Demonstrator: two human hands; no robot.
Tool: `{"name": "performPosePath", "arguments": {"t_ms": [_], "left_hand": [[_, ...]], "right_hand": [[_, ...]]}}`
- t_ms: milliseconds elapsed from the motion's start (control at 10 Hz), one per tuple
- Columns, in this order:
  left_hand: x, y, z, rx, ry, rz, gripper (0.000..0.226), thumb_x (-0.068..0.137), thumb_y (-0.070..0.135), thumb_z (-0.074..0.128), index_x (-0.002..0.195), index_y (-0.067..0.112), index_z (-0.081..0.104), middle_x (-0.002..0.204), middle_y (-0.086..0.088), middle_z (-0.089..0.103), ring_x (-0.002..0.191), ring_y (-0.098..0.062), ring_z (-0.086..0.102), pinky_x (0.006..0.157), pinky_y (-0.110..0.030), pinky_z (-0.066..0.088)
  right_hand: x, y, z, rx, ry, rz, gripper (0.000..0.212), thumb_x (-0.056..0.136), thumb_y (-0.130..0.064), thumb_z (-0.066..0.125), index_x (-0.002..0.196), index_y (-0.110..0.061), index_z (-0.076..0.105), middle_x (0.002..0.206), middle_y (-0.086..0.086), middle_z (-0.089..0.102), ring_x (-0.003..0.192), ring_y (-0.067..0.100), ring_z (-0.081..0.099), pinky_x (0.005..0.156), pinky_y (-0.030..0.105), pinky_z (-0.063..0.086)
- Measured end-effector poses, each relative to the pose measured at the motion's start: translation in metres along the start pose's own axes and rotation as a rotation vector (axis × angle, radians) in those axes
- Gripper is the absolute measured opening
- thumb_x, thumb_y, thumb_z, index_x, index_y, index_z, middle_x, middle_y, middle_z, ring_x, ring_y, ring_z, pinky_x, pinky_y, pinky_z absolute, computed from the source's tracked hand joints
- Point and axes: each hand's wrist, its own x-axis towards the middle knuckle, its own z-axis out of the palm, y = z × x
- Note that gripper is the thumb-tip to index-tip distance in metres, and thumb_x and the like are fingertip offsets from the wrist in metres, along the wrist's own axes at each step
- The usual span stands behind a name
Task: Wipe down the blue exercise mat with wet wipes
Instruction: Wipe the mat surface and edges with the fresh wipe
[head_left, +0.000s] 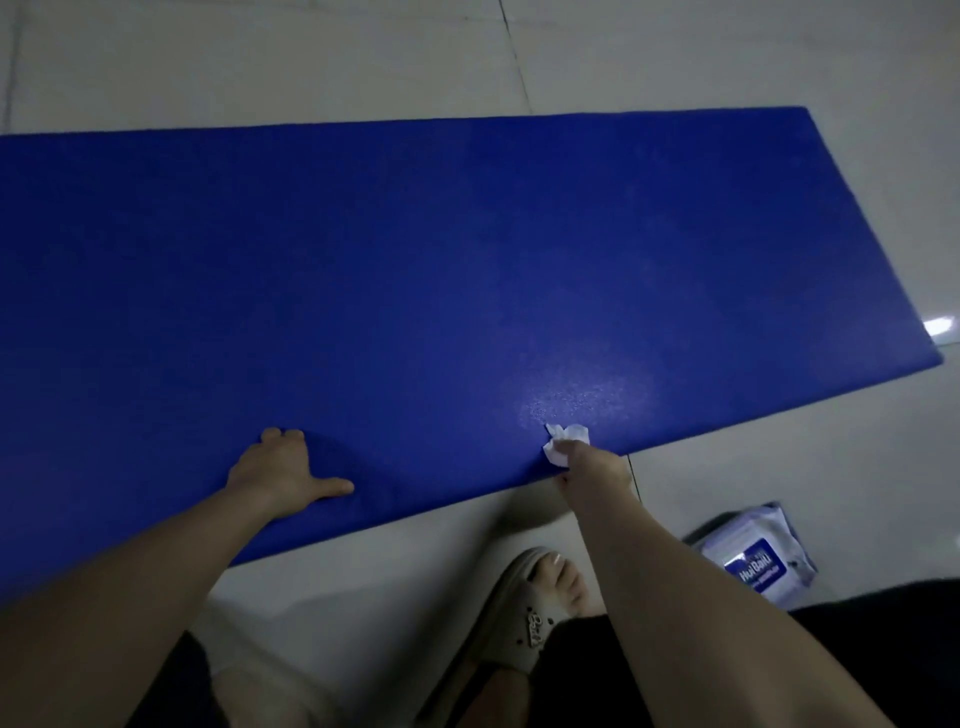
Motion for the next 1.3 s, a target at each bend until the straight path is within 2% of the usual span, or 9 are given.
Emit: {"name": "performPosePath", "arguments": {"t_ms": [100,400,600,700,800,900,1000,1100,1300], "left_hand": [[-0.001,0.0,-0.002,-0.009,-0.009,-0.002,0.117,0.059,0.091,0.065,0.143,0.015,0.04,0.142,-0.009,0.039,0.113,-0.025,0.054,0.091,-0.04,0.054],[-0.011,-0.004,-0.006,0.007,-0.029,0.027,0.106,0.057,0.094,0.062,0.131,0.02,0.05,0.143,-0.008,0.042,0.112,-0.024,0.056,0.09,-0.039,0.053],[-0.018,0.013,-0.027,0.193,-0.022,0.03,0.083,0.057,0.086,0.072,0.108,0.023,0.056,0.104,0.006,0.057,0.092,-0.015,0.058,0.072,-0.032,0.051],[-0.01,0.025,-0.029,0.25,0.022,0.037,0.108,0.054,0.077,0.082,0.135,0.018,0.044,0.133,-0.005,0.048,0.116,-0.025,0.054,0.081,-0.039,0.052],[-0.002,0.027,-0.028,0.157,-0.062,0.005,0.128,0.052,0.07,0.089,0.151,0.015,0.028,0.153,-0.011,0.03,0.131,-0.032,0.046,0.093,-0.043,0.052],[0.006,0.026,-0.03,0.135,-0.094,0.004,0.131,0.048,0.068,0.091,0.15,0.015,0.03,0.152,-0.011,0.031,0.13,-0.031,0.046,0.096,-0.043,0.052],[0.01,0.024,-0.03,0.123,-0.09,0.017,0.127,0.042,0.07,0.092,0.143,0.016,0.037,0.141,-0.009,0.038,0.121,-0.028,0.049,0.094,-0.043,0.054],[0.013,0.022,-0.03,0.116,-0.095,0.032,0.127,0.038,0.071,0.092,0.14,0.016,0.04,0.137,-0.009,0.041,0.116,-0.026,0.051,0.094,-0.041,0.054],[0.01,0.019,-0.03,0.098,-0.077,0.067,0.119,0.04,0.071,0.091,0.134,0.016,0.044,0.131,-0.008,0.044,0.107,-0.023,0.051,0.09,-0.035,0.052]], "right_hand": [[0.036,0.007,0.006,0.102,-0.042,0.138,0.066,0.068,-0.03,0.085,0.124,-0.011,0.057,0.101,0.004,0.067,0.075,0.015,0.064,0.052,0.025,0.05],[-0.015,0.006,-0.01,0.236,0.049,0.083,0.046,0.079,-0.04,0.081,0.103,-0.013,0.053,0.092,0.009,0.06,0.077,0.019,0.061,0.081,0.038,0.059],[-0.018,0.008,-0.016,0.109,-0.009,0.174,0.067,0.072,-0.045,0.085,0.122,-0.017,0.05,0.105,0.011,0.061,0.092,0.025,0.064,0.083,0.041,0.059],[-0.014,0.012,-0.023,-0.008,-0.134,0.105,0.055,0.082,-0.03,0.077,0.126,-0.005,0.056,0.091,0.009,0.06,0.076,0.02,0.062,0.071,0.035,0.058],[-0.009,0.011,-0.026,-0.279,-0.011,-0.131,0.023,0.083,-0.023,0.075,0.098,-0.01,0.063,0.084,0.009,0.061,0.068,0.02,0.059,0.067,0.033,0.056],[-0.011,0.009,-0.017,-0.464,0.193,-0.371,0.027,0.091,-0.03,0.068,0.1,-0.012,0.05,0.096,0.006,0.063,0.088,0.026,0.062,0.078,0.035,0.05],[-0.009,0.018,-0.001,-0.6,0.167,-0.502,0.018,0.093,-0.023,0.06,0.105,-0.01,0.055,0.104,0.01,0.064,0.096,0.031,0.063,0.077,0.031,0.043],[-0.01,0.022,0.002,-0.567,0.175,-0.53,0.028,0.094,-0.029,0.059,0.111,-0.006,0.06,0.107,0.013,0.063,0.094,0.031,0.061,0.077,0.029,0.04],[-0.011,0.019,0.004,-0.382,0.237,-0.463,0.016,0.096,-0.015,0.055,0.095,-0.007,0.069,0.084,0.006,0.065,0.08,0.028,0.062,0.074,0.031,0.047]]}}
